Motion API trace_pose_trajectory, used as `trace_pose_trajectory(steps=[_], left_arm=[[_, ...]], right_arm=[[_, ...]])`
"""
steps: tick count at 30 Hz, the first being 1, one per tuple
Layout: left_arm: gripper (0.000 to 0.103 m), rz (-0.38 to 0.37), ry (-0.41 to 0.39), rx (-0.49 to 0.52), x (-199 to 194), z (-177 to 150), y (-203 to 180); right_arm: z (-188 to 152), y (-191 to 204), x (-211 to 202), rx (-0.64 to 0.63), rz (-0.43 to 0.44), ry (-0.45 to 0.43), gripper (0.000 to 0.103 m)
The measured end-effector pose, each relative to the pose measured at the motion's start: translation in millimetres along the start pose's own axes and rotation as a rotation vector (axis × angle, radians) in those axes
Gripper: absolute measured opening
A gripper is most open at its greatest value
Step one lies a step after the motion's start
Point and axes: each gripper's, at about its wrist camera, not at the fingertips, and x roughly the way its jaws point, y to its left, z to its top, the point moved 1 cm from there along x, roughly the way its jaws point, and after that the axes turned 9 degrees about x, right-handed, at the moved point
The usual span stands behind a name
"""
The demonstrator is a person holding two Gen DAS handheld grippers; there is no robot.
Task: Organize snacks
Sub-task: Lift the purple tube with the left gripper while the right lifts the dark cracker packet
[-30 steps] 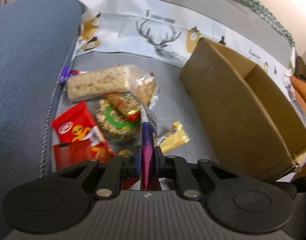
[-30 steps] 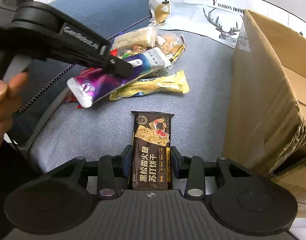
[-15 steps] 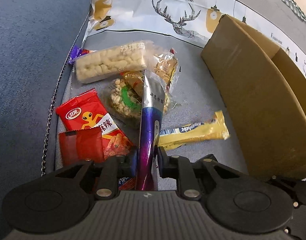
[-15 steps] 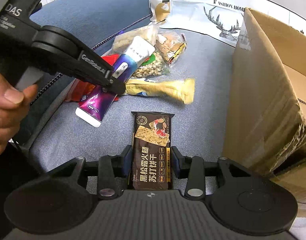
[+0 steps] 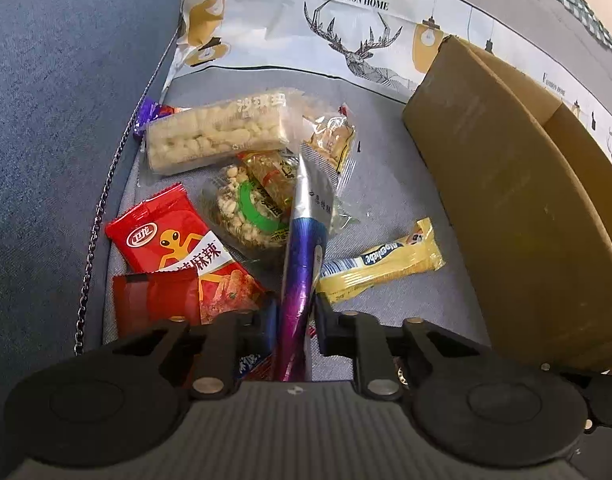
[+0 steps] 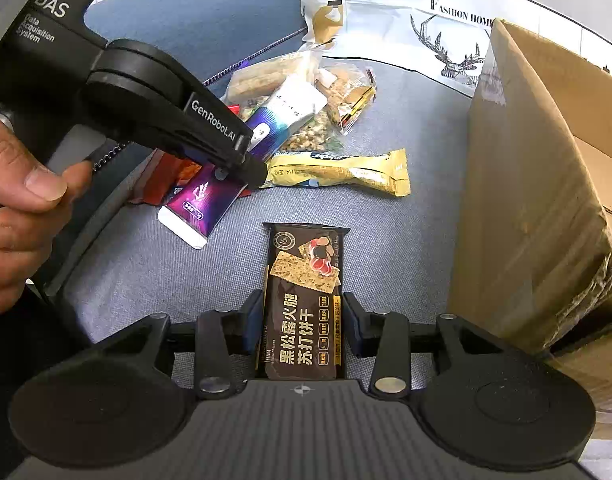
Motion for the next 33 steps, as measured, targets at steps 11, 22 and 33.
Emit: trace_pose_trajectory(steps=[11, 22, 33], left_arm=[[0.008, -0.052, -0.203, 0.029, -42.6, -3.6, -10.1], [0.009, -0.098, -0.31, -0.026, -85.8, -14.4, -17.7], [0.009, -0.101, -0.332, -0.02, -97.2, -20.9, -20.8]], right_arm=[[2.2, 3.5, -15.6, -0.017, -0.006, -0.082, 0.041], [6.5, 3.1, -51.2, -0.011, 0.001, -0.198, 0.041], [7.7, -9.4, -101.0, -0.002, 0.027, -0.329, 0.041]])
